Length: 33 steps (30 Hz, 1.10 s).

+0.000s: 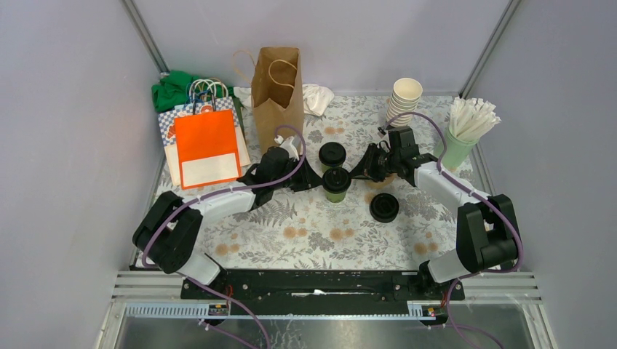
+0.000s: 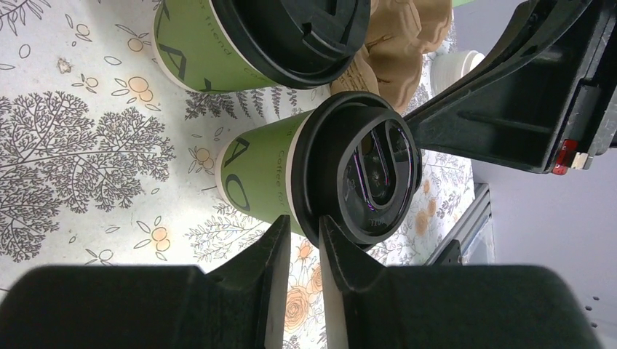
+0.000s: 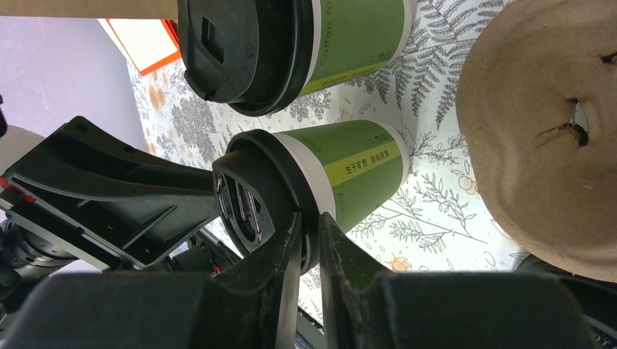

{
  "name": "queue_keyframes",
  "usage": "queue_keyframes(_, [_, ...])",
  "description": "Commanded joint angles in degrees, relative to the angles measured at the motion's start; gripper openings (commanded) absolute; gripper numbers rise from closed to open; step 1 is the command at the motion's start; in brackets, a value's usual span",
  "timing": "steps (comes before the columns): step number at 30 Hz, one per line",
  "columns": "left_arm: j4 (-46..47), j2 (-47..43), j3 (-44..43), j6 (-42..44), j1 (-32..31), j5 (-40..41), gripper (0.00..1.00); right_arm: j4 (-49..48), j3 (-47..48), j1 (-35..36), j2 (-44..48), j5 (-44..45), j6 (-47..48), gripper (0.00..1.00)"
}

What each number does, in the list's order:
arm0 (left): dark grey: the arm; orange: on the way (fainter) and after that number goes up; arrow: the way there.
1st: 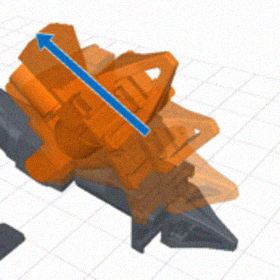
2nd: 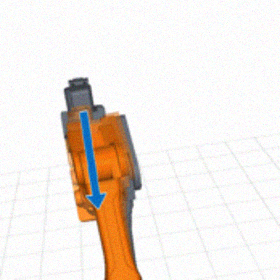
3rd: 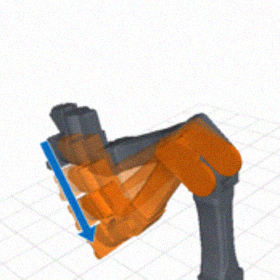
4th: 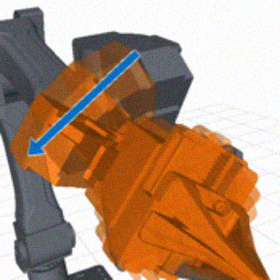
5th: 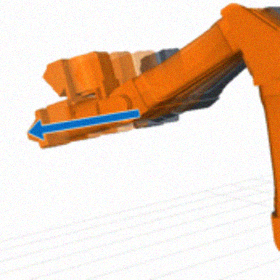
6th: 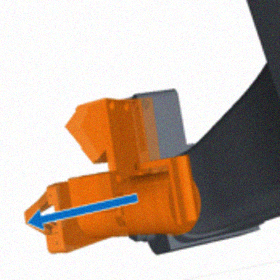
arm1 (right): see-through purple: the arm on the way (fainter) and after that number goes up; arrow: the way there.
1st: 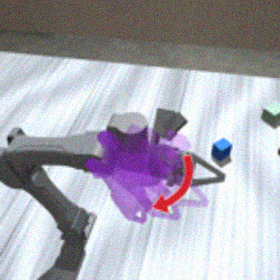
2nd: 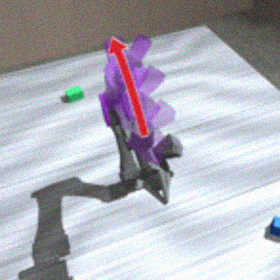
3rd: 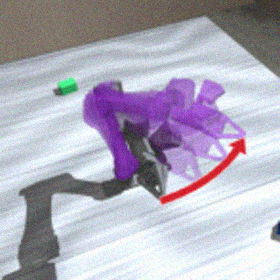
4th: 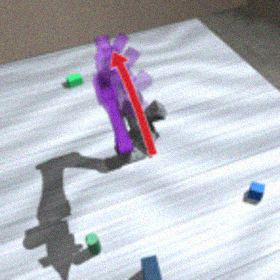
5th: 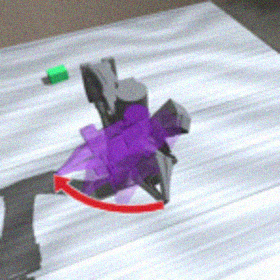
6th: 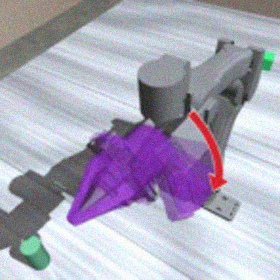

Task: Pack the takeout coffee
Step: Adjust the cup lid on the coffee cup.

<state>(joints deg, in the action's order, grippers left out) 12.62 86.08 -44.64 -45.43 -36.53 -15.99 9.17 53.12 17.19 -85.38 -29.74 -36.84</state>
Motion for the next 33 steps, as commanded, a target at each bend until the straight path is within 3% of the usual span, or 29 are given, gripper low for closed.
queue_keyframes(1, [1.4, 2.1, -1.8, 0.3, 0.1, -0.4, 0.24, -1.9, -1.5, 0.2, -0.8, -2.4, -0.3, 0.18])
queue_keyframes(8, [1.5, 3.1, -1.8, 0.2, 0.2, -0.4, 0.22, -3.5, -3.8, 0.2, -1.8, -3.1, -0.9, 0.13])
queue_keyframes(19, [0.7, 3.9, -1.7, 0.7, 0.1, -0.6, 0.21, -6.1, -8.1, 0.3, -2.8, -4.0, -2.0, 0.12])
queue_keyframes(33, [-1.9, 4.9, -2.6, 1.9, 0.1, -0.2, 0.20, -1.3, -9.1, 0.3, -4.3, -2.7, -3.5, 0.10])
